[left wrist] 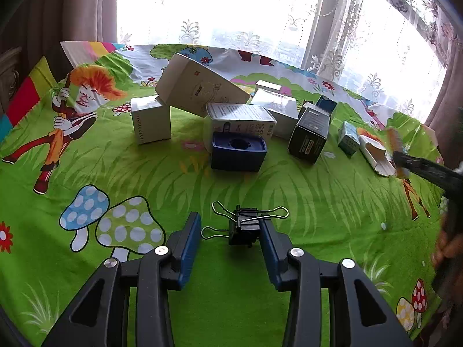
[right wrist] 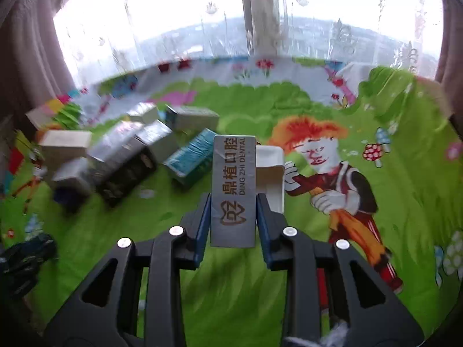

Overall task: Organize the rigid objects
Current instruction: 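Grasp the black binder clip with the left tool while the right tool grasps the Ding Zhi Dental box, then lift the clip and dental box and carry them over the storage bin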

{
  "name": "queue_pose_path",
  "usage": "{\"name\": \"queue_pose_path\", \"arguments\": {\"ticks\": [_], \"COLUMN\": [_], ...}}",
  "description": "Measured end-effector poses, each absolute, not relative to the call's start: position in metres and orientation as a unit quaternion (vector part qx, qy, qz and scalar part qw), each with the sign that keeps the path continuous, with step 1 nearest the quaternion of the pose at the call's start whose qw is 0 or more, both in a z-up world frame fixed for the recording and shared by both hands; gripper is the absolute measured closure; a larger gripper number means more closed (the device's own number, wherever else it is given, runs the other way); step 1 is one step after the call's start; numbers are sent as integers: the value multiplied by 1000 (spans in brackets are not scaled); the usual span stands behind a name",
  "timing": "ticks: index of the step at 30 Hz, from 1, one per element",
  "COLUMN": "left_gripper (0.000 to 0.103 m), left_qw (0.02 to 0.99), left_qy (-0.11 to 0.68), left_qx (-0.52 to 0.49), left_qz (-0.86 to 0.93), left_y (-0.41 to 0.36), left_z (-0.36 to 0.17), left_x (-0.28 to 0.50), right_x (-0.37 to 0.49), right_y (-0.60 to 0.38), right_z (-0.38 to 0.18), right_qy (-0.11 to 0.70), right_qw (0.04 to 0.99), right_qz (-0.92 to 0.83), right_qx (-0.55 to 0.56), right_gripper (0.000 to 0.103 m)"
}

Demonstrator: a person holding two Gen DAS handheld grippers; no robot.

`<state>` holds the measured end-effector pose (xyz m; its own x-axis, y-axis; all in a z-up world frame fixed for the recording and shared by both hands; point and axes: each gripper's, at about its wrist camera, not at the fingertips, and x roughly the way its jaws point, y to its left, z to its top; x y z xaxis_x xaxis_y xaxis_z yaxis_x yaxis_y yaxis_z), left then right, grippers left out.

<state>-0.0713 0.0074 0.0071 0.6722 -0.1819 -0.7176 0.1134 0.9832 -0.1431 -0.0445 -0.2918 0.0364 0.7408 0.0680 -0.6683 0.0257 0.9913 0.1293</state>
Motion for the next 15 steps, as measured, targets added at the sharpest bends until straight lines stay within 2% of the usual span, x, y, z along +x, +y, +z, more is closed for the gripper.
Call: {"name": "queue_pose_path", "arguments": {"ticks": [6, 11, 15], "left_gripper": [62, 62, 62], "left_qw": [905, 933, 964], "left_qy": [414, 333, 216], "left_qx": [4, 14, 33], "left_qz": [-96, -137, -152], "left_y": [-30, -63, -82], "left_z": [21, 63, 118], "left_x": [-75, -105, -141], "right_x": [-83, -132, -178], "right_y": [-292, -294, -294], "right_z": [50, 83, 115], "right_qy": [339, 248, 144], "right_qw": [937, 965, 987], "right_qz": [23, 6, -23], "right_qx": [85, 82, 63], "right_gripper": [68, 68, 68]}}
